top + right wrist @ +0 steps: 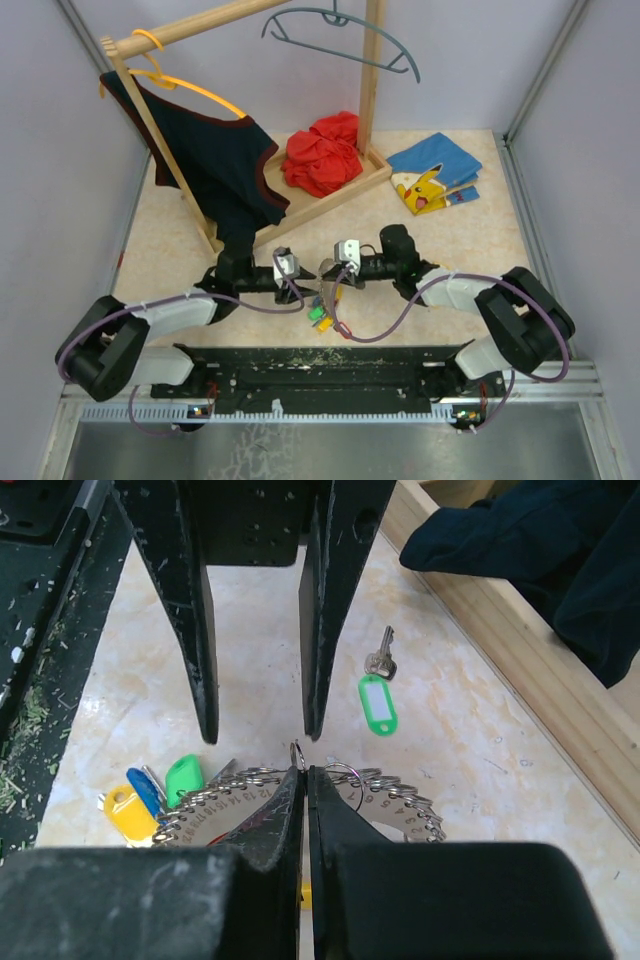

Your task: Put the keys on the keyring

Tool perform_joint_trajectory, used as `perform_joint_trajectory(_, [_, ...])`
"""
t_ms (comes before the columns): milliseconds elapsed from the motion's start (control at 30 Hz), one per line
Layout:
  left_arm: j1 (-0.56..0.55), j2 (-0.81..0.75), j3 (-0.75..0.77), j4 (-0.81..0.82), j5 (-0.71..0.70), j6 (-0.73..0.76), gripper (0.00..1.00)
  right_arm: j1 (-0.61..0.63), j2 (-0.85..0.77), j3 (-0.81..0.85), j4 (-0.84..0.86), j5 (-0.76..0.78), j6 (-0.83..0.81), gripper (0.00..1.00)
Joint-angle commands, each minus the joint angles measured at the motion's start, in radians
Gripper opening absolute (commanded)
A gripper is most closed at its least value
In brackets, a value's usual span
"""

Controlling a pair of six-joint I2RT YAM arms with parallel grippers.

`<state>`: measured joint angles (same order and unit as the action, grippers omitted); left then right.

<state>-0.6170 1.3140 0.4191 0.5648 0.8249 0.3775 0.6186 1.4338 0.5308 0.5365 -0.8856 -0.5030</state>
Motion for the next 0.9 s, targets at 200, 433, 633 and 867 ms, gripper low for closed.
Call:
perform_joint_trajectory(200, [0.049, -0.111, -0.161, 0.325, -0.207, -0.214, 0.55, -0.01, -0.044, -0.008, 0.103, -0.007, -0.009, 0.0])
perform_joint_trajectory(433, [0.049, 0.02, -0.128, 0.435, -0.097, -0.23, 0.46, -0.01, -0.034, -0.017, 0.154, -0.022, 0.025, 0.0])
perform_joint_trajectory(633, [0.049, 0.114, -0.116, 0.558, -0.034, -0.274, 0.34, -0.01, -0.032, -0.023, 0.169, -0.018, 0.038, 0.0])
perform_joint_trajectory(867, [0.048, 0.115, -0.11, 0.57, 0.0, -0.269, 0.32, -0.01, -0.027, -0.023, 0.186, -0.019, 0.056, 0.0])
